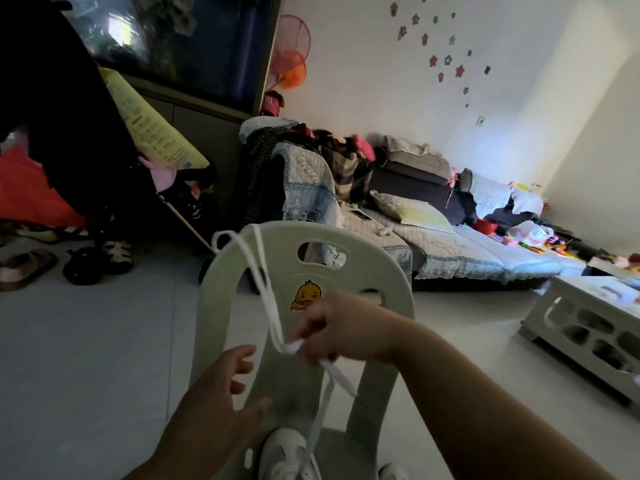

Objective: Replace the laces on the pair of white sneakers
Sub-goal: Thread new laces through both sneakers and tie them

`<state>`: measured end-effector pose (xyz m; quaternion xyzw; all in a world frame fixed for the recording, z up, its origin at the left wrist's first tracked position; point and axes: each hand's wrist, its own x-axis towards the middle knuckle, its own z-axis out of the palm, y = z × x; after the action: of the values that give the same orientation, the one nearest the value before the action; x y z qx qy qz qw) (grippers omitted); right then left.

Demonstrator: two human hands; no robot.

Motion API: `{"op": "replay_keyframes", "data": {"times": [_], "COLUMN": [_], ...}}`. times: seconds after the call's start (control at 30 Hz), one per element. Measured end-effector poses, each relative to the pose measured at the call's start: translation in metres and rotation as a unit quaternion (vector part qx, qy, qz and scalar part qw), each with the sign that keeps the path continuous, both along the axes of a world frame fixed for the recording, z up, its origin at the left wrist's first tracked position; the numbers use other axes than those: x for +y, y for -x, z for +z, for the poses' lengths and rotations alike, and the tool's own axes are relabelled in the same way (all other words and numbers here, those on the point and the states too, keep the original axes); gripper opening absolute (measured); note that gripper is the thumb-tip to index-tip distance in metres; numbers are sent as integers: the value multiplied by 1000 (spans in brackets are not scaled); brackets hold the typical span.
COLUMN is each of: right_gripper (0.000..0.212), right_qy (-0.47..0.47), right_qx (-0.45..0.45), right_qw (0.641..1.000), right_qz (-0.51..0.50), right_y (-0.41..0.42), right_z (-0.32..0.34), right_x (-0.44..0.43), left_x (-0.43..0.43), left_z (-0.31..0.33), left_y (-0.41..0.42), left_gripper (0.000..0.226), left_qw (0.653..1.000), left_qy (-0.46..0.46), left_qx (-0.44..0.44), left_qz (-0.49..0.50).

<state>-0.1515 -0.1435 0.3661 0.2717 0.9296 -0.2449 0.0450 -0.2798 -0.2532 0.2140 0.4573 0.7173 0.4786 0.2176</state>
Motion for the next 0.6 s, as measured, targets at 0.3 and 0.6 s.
{"op": "replay_keyframes", "data": {"times": [0.3, 0.6], "right_gripper": [26, 24], "right_qy": [84, 148], "right_qx": [-100, 4], "right_qw": [991, 984], "right_qz": [16, -99], "right_y": [-38, -58], "right_z": [-92, -161], "right_x": [-24, -10], "left_x": [-2, 12], "left_z": [-10, -13], "left_y": [-22, -38], "left_gripper": [95, 42], "left_qw": [988, 927], "left_qy": [6, 19], "left_qx": [-134, -375], "left_qz": [-80, -10]}}
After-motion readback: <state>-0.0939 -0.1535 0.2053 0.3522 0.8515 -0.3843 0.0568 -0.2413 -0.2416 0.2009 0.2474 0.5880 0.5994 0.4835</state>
